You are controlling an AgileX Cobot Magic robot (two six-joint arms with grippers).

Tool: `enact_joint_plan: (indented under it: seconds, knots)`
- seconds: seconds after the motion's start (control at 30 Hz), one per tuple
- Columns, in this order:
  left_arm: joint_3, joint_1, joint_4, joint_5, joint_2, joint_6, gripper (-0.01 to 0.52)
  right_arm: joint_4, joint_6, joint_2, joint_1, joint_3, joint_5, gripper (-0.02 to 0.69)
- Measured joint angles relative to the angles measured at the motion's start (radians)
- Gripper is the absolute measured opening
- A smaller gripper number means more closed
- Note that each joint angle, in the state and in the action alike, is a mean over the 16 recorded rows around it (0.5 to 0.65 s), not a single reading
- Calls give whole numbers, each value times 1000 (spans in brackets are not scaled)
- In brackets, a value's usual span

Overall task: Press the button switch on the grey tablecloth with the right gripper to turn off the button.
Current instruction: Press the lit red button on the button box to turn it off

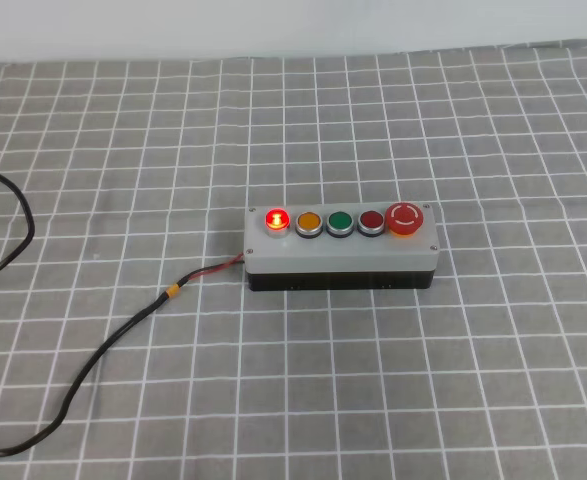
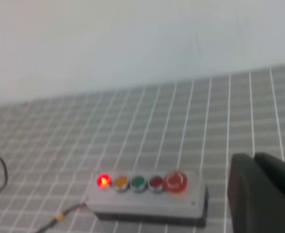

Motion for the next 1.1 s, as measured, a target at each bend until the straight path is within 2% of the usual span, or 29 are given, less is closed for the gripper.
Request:
enact_joint_plan:
  seconds: [0.23,0.37,0.5,0.7,0.83,0.97,1.1]
  knots:
    - [0,0,0,0,0,0,-3,71,-7,166,0,-9,56,-16]
    - [0,0,1,0,0,0,-3,181,-78,261,0,-10,64,-16]
    - [0,0,1,0,0,0,-3,366,-245,372,1,-11,84,-16]
    - [0,0,1,0,0,0,-3,677,-579,557,27,-36,112,-16]
    - [0,0,1,0,0,0,-3,805,-782,682,73,-95,114,-16]
    - [0,0,1,0,0,0,-3,811,-858,798,143,-196,94,-16]
    - [0,0,1,0,0,0,-3,669,-794,911,226,-341,74,-16]
